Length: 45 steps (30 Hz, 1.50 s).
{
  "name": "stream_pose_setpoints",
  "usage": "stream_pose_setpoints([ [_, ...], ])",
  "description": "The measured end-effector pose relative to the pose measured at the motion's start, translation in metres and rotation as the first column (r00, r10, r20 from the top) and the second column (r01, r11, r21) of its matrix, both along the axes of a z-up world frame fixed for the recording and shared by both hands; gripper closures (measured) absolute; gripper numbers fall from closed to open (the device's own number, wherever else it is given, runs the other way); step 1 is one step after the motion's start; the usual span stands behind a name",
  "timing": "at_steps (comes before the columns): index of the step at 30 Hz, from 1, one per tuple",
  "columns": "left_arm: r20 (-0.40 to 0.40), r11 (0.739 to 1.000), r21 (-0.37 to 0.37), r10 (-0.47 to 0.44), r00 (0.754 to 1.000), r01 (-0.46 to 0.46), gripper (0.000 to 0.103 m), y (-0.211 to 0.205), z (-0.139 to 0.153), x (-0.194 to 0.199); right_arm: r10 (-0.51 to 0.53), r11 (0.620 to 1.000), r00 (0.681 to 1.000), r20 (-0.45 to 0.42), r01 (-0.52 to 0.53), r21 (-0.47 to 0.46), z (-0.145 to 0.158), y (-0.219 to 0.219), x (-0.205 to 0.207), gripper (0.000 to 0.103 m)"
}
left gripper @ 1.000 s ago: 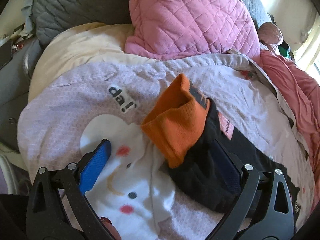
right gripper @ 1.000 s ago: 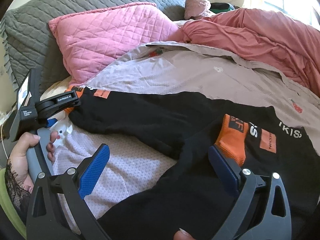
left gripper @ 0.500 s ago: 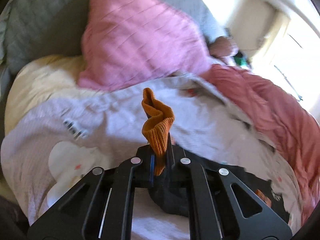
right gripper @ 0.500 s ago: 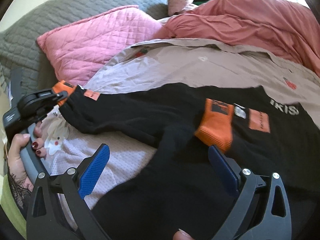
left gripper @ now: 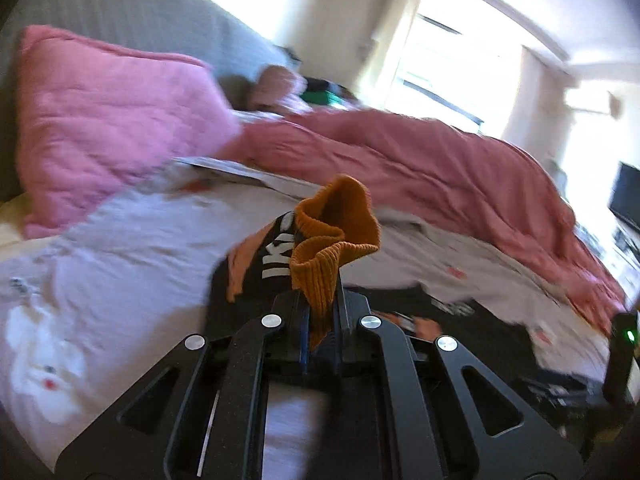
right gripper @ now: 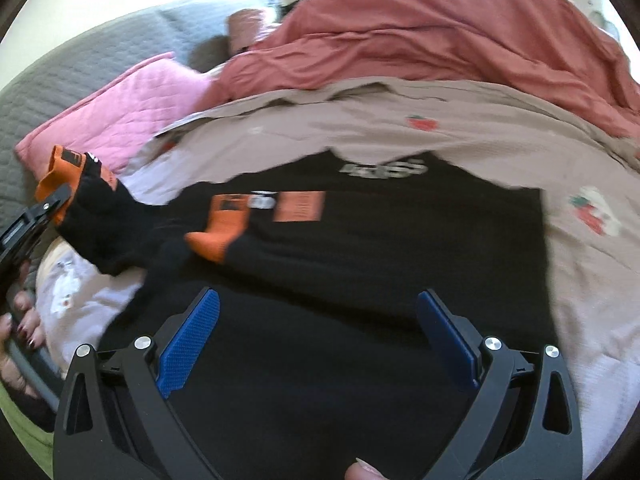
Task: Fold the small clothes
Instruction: 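Grasp the cuff with the left tool, fold it across the body, release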
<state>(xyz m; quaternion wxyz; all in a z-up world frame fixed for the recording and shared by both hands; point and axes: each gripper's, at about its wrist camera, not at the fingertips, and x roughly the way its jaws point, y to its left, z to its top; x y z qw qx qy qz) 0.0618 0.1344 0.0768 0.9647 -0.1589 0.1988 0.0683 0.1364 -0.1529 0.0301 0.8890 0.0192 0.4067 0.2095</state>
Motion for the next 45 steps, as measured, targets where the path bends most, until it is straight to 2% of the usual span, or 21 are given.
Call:
stream_pose_setpoints([
  [6,-0.092,0.983,0.038,-0.177,0.980,0.181,0.101,-0.060,-0.023,0.019,-0.076,0.997,0.997,-0.003,0.076,-0.009,-0.002,-0.039,-0.001,0.005],
  [9,-0.167,0.959,0.098,-0.248,0.954,0.267,0.101,-0.086,-0.041,0.027,-0.097,0.995,0.995,-0.002,0.097,-0.008,-0.002,-0.049,-0.002,0.005],
  [18,-0.293,0.884,0.193,-0.363,0.884,0.427,0.100,-0.135,-0.072,0.033,-0.110,0.994,0.994,-0.002,0.110,0.017,0.002,-0.057,-0.001,0.005],
  [21,-0.338,0.859,0.189,-0.398,0.853,0.476,0.096,-0.144,-0.083,0.035,-0.108,0.993,0.994,-0.025,0.109,0.047,0.002,-0.058,0.000,0.005],
  [25,-0.353,0.832,0.133,-0.468,0.810,0.539,0.082,-0.148,-0.086,0.033,-0.098,0.990,0.993,-0.069,0.104,0.097,0.000,-0.058,0.004,0.005],
  [29,-0.353,0.820,0.094,-0.503,0.789,0.565,0.075,-0.147,-0.085,0.028,-0.058,0.985,0.990,-0.129,0.078,0.153,-0.006,-0.048,0.007,0.005],
  [31,-0.335,0.822,0.076,-0.511,0.791,0.564,0.071,-0.142,-0.080,0.025,-0.042,0.982,0.987,-0.152,0.068,0.174,-0.009,-0.041,0.009,0.005],
  [33,-0.299,0.835,0.059,-0.508,0.808,0.547,0.064,-0.131,-0.072,0.020,-0.027,0.982,0.985,-0.170,0.058,0.181,-0.013,-0.033,0.012,0.005],
  [36,-0.242,0.873,0.025,-0.467,0.850,0.487,0.056,-0.105,-0.062,0.016,0.007,0.981,0.979,-0.202,0.033,0.191,-0.020,-0.018,0.014,0.005],
  [39,-0.223,0.935,0.011,-0.344,0.912,0.355,0.051,-0.072,-0.058,0.018,0.053,0.980,0.973,-0.224,-0.008,0.200,-0.027,0.002,0.014,0.006],
  [40,-0.221,0.947,0.002,-0.313,0.924,0.322,0.049,-0.064,-0.057,0.020,0.064,0.980,0.972,-0.225,-0.019,0.197,-0.029,0.008,0.014,0.008],
  [41,-0.218,0.960,-0.005,-0.275,0.936,0.281,0.048,-0.056,-0.057,0.020,0.071,0.982,0.971,-0.227,-0.028,0.189,-0.031,0.014,0.014,0.014],
  [42,-0.216,0.967,-0.007,-0.249,0.944,0.254,0.046,-0.050,-0.056,0.021,0.078,0.983,0.969,-0.233,-0.036,0.181,-0.034,0.022,0.016,0.019],
  [45,-0.209,0.989,0.012,-0.142,0.968,0.147,0.039,-0.033,-0.052,0.022,0.062,0.987,0.973,-0.224,-0.026,0.161,-0.042,0.035,0.019,0.028],
])
